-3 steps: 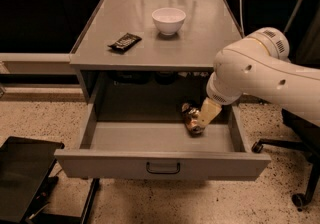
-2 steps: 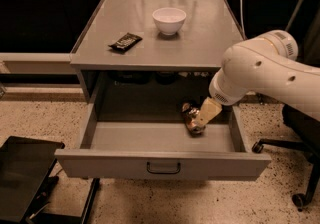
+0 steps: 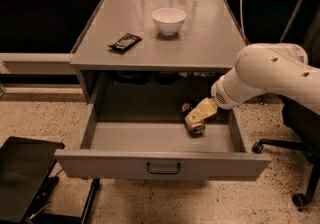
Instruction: Pick orange can from top drawer and place on counter
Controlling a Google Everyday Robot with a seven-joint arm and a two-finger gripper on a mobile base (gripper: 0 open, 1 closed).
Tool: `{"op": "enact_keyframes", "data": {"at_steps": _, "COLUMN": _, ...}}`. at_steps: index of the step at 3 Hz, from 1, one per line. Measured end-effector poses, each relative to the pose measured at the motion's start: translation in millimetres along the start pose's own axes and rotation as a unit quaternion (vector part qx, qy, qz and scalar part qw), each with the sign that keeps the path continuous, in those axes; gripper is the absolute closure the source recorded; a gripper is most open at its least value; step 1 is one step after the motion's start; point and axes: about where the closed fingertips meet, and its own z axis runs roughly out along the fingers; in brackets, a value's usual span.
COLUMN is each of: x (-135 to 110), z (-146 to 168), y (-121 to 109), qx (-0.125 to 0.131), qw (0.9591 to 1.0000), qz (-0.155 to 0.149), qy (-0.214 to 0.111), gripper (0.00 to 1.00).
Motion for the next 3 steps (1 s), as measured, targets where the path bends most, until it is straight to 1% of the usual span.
{"op": "enact_keyframes", "data": {"at_steps": 1, "x": -0.1, "z": -0.1, "y": 0.0, "qx": 0.0, "qw": 1.0, "qz": -0.001, "qy": 0.0, "gripper": 0.0}}
{"op": "enact_keyframes", "data": {"at_steps": 2, "x": -8.5, "z": 14.5, "y": 12.0, "qx": -0.013, "qw": 0.9999, "qz": 0.009, "qy": -0.002, "gripper": 0.0}}
{"op": "enact_keyframes", "data": {"at_steps": 3, "x": -27.0, "z": 40.5, "y": 21.5, "qx": -0.033, "qw": 0.9988, "qz": 0.037, "qy": 0.003, "gripper": 0.0}}
